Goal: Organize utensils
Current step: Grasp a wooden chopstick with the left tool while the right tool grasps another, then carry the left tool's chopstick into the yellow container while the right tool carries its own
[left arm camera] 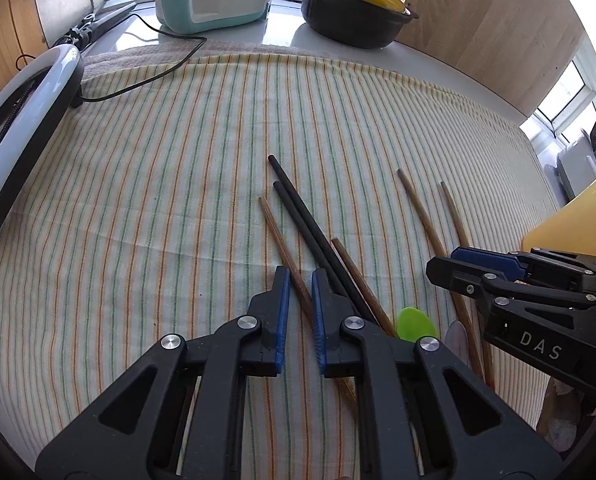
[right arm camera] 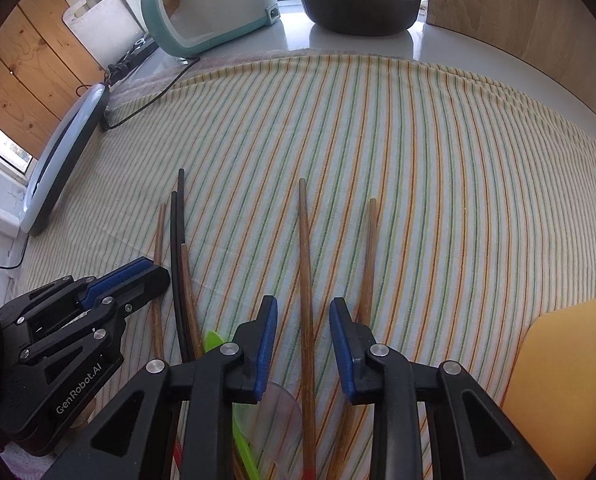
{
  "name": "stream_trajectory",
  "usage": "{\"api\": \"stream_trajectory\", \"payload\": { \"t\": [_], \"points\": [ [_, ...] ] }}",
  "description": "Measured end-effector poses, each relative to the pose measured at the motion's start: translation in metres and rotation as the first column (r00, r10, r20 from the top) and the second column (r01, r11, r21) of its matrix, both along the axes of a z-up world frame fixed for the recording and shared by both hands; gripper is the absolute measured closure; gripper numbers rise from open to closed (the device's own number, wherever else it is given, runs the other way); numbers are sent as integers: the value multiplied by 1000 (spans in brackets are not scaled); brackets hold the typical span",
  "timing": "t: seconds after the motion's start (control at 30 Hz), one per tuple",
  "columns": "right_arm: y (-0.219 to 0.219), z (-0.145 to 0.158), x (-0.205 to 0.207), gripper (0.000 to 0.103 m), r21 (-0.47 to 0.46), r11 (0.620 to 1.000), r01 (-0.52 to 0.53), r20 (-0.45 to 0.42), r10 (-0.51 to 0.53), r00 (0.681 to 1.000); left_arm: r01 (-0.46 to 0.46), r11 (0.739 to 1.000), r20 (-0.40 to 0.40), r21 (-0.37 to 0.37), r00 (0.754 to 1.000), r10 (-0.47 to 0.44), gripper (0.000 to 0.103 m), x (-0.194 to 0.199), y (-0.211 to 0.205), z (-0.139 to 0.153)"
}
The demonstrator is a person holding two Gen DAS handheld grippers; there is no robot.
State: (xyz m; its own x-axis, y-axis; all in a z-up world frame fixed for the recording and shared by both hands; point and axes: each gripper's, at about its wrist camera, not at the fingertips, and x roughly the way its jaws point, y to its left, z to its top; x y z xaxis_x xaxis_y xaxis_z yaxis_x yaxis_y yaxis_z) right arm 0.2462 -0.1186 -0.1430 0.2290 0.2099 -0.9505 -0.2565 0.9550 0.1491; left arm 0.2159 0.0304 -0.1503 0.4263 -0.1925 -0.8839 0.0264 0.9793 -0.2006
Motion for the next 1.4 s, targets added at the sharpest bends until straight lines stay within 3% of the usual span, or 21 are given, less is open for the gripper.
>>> {"api": "stream_trajectory", "payload": {
  "t": [0.17,0.3,0.6,0.73,1.07,1.4],
  "points": [
    [7,-1,0,90,-81,996,-23,28,25,999,-5,1000,11,-22,1000,6,96,-1,7,-2],
    [5,-1,-2,99,-84,996,-32,34,35,999,-20,998,7,-54,1000,20,99,-4,15,-1],
    [-2,12,-12,99,-43,999,-23,82,27,996,-21,993,40,-120,999,26,99,-14,27,17],
    [-7,21,-17,99,-17,1000,-17,99,18,995,-22,981,37,-190,999,30,100,-16,30,27],
    [-19,47,-36,99,45,999,-6,164,-1,986,34,965,105,-260,994,-7,100,-32,38,59],
    [-28,74,-60,99,67,998,-21,249,4,968,103,957,202,-273,978,-47,100,-53,35,101]
  ]
}}
